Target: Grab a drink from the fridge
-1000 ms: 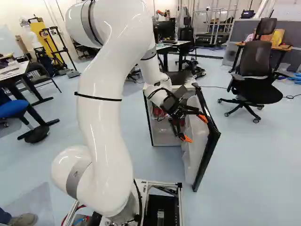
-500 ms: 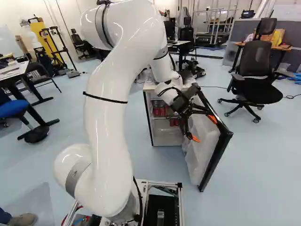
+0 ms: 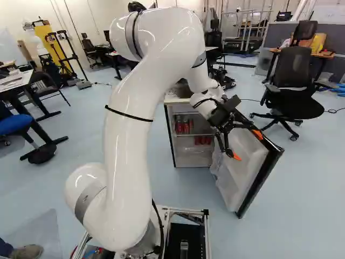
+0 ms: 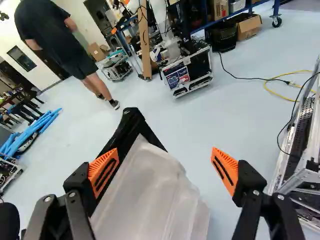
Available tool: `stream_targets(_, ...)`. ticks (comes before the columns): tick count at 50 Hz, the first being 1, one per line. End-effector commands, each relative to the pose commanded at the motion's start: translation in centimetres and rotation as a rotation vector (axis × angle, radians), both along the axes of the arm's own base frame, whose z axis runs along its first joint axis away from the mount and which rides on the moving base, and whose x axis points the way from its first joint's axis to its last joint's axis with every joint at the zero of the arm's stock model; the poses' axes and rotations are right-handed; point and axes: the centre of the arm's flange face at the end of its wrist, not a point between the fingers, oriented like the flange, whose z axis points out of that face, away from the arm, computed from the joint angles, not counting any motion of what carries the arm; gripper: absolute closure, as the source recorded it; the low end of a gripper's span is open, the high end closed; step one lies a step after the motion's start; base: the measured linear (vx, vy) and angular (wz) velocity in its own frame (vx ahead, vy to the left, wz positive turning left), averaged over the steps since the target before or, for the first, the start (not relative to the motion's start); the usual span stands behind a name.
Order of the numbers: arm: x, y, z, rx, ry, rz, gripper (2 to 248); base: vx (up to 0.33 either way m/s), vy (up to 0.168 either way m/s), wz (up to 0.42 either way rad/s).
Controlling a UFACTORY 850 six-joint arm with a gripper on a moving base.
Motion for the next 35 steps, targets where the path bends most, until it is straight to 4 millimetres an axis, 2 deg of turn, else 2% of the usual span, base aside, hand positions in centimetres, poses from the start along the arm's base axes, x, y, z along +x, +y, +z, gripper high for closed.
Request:
stream_targets(10,0.5,-2.2,0.3,-0.029,-0.009,0.016,3,0.0,0.0,0.0)
stream_targets(23,0.7,-2.4,0.4,-0.038,-0.004,0.049,3,0.0,0.0,0.0)
stream_targets(35,-0.2,-1.0,0.5,-0.047,0.034,0.124,3,0.0,0.0,0.0)
